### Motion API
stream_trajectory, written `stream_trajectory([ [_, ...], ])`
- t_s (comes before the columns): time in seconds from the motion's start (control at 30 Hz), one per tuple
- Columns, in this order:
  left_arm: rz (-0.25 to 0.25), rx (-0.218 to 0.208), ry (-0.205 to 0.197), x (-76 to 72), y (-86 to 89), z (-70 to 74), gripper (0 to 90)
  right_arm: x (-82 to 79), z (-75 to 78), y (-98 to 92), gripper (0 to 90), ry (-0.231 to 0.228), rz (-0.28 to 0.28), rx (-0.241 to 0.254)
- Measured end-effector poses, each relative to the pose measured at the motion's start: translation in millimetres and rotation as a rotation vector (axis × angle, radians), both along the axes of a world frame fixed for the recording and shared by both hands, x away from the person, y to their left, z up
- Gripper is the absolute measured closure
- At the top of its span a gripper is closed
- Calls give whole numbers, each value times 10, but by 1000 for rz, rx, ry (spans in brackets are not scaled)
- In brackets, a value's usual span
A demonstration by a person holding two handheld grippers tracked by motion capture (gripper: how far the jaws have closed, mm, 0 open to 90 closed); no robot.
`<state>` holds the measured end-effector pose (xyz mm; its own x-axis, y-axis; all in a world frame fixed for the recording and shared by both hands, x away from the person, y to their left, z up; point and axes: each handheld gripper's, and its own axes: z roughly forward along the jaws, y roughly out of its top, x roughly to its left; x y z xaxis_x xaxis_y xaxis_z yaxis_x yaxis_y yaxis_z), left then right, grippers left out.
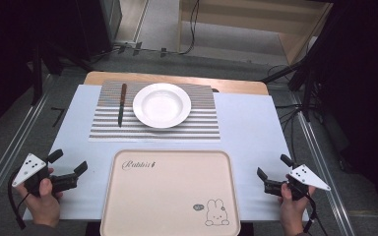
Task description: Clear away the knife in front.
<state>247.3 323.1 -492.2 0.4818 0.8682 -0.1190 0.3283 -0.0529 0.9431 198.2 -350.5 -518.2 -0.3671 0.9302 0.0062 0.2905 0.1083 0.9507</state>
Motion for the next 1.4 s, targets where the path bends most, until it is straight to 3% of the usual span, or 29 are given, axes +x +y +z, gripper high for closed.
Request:
stream_trajectory([
  [0.1, -5, 37, -8, -7, -36, 14, 0, 3, -2, 0, 0, 0, 2, 1],
  [0.23, -2, 56, -7, -3, -58, 33, 0, 6, -4, -6, 0, -1, 6, 9],
  [0.5, 5, 60, -3, 2, -123, 102, 0, 9, -8, -2, 0, 2, 10, 10],
  [0.8, -10, 50, 3, 29, -287, 331, 0, 13, -9, 4, 0, 2, 16, 6],
  [1.17, -52, 79, 4, 269, -512, 592, 0, 17, -12, 28, 0, 2, 24, -13],
  [1.4, -65, 56, 16, 465, -598, 782, 0, 20, -13, 36, 0, 1, 27, -21],
])
